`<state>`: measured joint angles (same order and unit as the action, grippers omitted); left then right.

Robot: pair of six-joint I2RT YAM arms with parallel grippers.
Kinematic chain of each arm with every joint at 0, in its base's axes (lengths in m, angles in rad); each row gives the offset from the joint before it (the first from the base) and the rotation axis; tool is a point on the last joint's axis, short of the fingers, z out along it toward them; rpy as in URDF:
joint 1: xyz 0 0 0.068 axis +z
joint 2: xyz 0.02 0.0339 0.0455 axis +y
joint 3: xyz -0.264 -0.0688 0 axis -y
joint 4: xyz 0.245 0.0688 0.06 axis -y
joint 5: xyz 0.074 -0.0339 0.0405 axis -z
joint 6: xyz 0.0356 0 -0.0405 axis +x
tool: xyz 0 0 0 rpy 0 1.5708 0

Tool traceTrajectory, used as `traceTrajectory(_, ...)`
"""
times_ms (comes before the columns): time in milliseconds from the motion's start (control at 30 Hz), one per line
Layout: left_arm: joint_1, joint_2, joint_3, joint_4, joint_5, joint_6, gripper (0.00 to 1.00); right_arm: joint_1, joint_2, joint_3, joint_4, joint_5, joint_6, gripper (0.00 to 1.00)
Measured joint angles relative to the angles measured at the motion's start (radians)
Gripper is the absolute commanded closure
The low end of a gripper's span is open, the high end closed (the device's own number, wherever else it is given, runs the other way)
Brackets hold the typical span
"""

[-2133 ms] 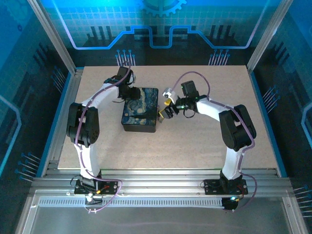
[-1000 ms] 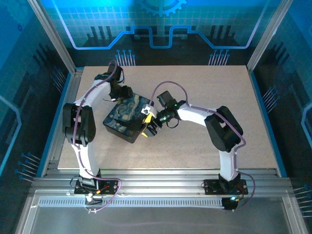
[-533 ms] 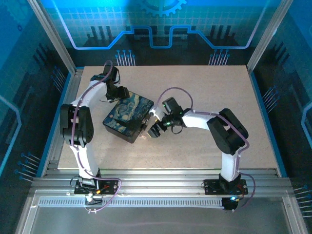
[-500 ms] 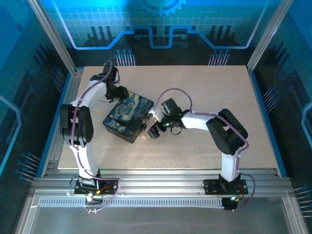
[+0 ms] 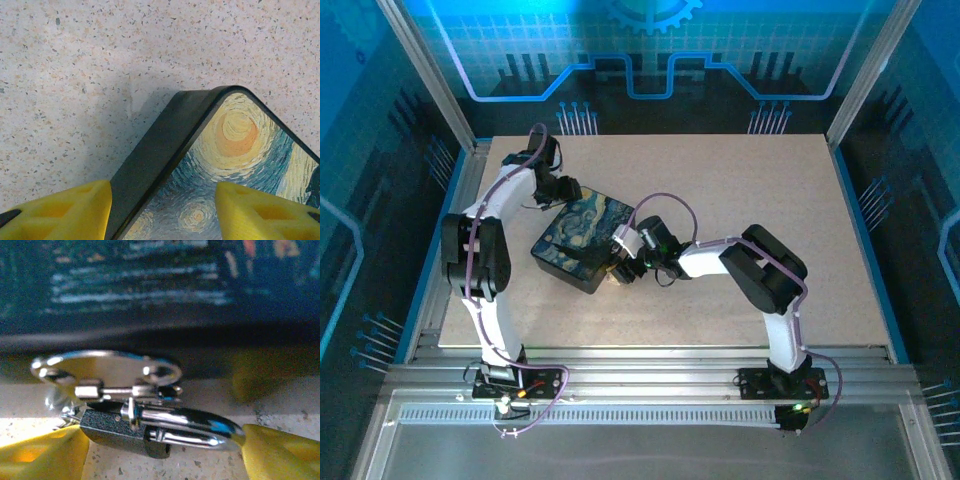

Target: Unlock the padlock with the key

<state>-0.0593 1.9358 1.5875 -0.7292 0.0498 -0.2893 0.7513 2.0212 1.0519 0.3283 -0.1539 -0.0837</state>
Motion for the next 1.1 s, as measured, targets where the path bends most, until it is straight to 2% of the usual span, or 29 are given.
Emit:
traceTrajectory(67, 0.000, 0.000, 0.000, 0.005, 0.000, 0.000, 0.42, 0.001, 0.000, -0.007, 0.021, -0.003, -0.006, 0.28)
traceTrajectory(267, 0.000, 0.000, -0.006, 0.021, 0.000, 0.000, 0.43, 0.006, 0.000, -0.039, 0.085, 0.005, -0.014, 0.31)
traceTrajectory(333, 0.000, 0.000, -0.009, 0.024, 0.000, 0.000, 0.43, 0.009, 0.000, -0.051, 0.108, 0.012, -0.011, 0.38)
traceTrajectory(433, 0.000, 0.000, -0.010, 0.028, 0.000, 0.000, 0.43, 0.008, 0.000, -0.072, 0.138, 0.021, -0.001, 0.42)
traceTrajectory(800, 0.003, 0.000, -0.025, 0.037, 0.000, 0.000, 0.43, -0.053, -0.047, -0.120, 0.203, 0.005, 0.058, 0.45)
traceTrajectory(967, 0.006, 0.000, -0.041, 0.039, 0.000, 0.000, 0.43, -0.059, -0.063, -0.120, 0.227, -0.027, 0.052, 0.43)
traceTrajectory(1100, 0.008, 0.000, -0.042, 0.042, 0.001, 0.000, 0.43, -0.062, -0.064, -0.120, 0.220, -0.060, 0.044, 0.28)
